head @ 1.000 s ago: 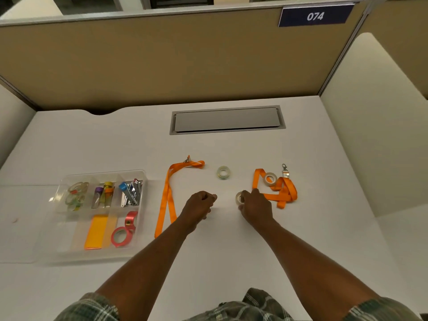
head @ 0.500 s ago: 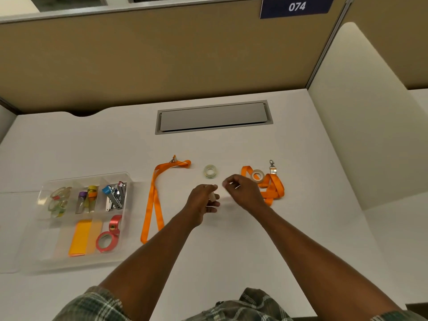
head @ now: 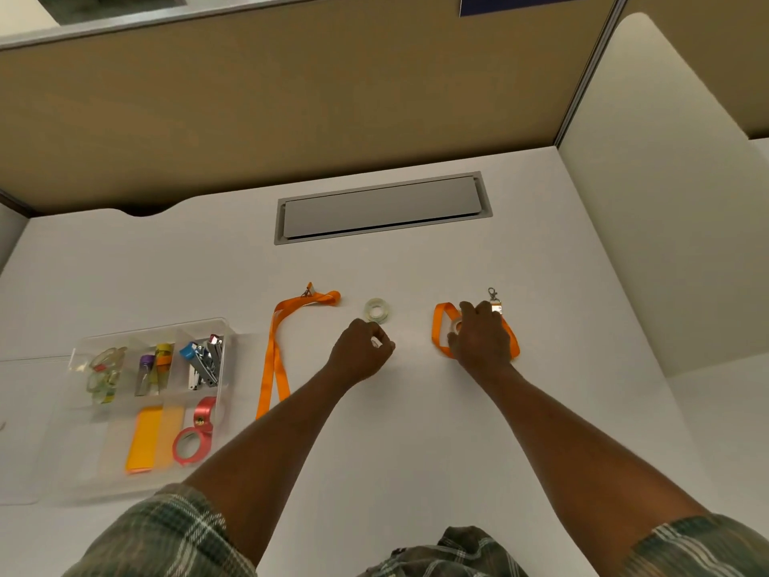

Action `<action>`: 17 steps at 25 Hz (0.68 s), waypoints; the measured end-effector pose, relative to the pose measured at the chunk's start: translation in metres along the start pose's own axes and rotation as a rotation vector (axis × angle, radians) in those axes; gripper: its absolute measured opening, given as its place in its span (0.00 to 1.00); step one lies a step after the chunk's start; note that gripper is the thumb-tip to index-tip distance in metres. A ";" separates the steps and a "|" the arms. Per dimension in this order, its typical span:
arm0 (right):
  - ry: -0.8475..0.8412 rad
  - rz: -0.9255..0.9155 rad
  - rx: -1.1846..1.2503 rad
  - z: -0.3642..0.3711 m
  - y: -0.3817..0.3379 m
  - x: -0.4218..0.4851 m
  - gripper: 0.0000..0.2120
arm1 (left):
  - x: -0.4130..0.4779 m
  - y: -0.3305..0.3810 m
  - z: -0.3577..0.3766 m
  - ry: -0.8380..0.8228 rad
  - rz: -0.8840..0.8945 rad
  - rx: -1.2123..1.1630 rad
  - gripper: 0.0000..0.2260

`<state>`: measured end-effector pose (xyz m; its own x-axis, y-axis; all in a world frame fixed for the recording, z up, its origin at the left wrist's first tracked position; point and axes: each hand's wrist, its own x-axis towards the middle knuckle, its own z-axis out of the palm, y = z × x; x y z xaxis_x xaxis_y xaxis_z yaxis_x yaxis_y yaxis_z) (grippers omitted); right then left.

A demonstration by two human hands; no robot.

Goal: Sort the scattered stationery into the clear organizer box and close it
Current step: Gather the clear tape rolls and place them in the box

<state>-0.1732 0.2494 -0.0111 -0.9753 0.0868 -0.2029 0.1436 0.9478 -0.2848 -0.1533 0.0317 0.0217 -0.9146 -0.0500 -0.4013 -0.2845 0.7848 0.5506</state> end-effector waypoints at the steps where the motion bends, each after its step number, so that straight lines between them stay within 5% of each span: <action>1: 0.022 0.028 0.089 -0.001 -0.001 -0.002 0.27 | 0.005 -0.001 0.000 -0.007 0.068 0.107 0.10; 6: 0.290 0.041 0.590 -0.005 -0.010 -0.016 0.24 | 0.026 -0.008 0.005 -0.187 0.117 0.340 0.18; 12: -0.104 0.598 1.517 -0.008 -0.029 -0.037 0.08 | 0.025 -0.013 0.011 -0.177 0.119 0.368 0.22; 14: -0.187 0.711 1.659 -0.007 -0.037 -0.045 0.09 | 0.018 -0.014 0.008 -0.129 0.095 0.196 0.17; 17: -0.271 0.741 1.696 -0.003 -0.051 -0.054 0.12 | 0.004 -0.013 -0.009 -0.158 -0.097 -0.418 0.11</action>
<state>-0.1280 0.1976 0.0173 -0.6193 0.0790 -0.7812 0.6294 -0.5450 -0.5540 -0.1559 0.0156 0.0194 -0.8321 0.0090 -0.5545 -0.4881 0.4628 0.7400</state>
